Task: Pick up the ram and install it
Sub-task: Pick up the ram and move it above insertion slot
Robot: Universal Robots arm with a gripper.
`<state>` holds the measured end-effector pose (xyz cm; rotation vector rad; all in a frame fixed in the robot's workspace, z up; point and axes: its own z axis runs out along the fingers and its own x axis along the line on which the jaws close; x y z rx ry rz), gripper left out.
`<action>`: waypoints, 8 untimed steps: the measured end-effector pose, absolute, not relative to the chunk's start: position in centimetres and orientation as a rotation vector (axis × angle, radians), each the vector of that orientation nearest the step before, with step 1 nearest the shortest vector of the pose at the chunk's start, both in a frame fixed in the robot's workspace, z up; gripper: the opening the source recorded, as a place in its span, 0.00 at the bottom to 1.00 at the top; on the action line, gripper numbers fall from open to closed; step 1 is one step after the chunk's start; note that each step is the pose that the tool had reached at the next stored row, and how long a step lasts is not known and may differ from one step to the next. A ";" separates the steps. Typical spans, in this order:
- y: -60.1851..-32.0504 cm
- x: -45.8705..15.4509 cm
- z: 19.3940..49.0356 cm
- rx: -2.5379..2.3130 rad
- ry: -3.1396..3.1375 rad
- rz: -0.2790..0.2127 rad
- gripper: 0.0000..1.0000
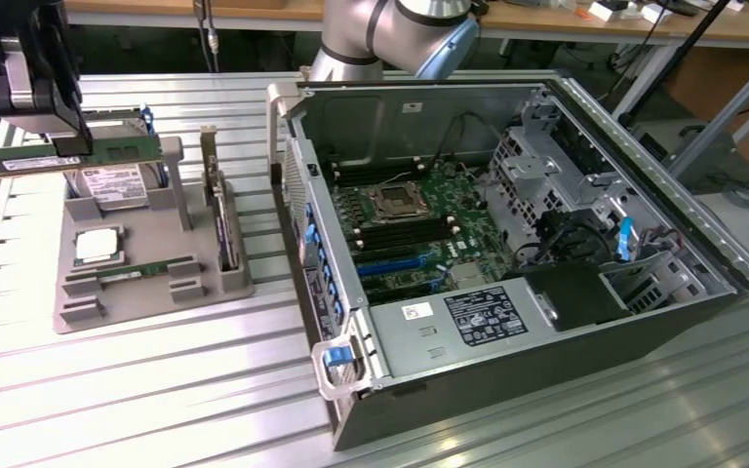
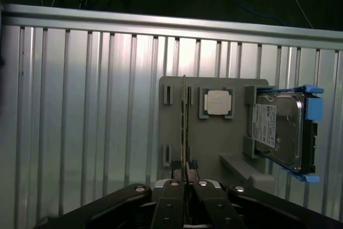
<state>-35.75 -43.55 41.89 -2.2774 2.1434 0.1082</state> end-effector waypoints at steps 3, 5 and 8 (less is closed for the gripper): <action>-43.6 -35.7 41.9 -2.277 2.143 0.108 0.12; -43.6 -35.8 41.9 -2.277 2.143 0.108 0.12; -43.6 -35.7 41.9 -2.277 2.143 0.108 0.12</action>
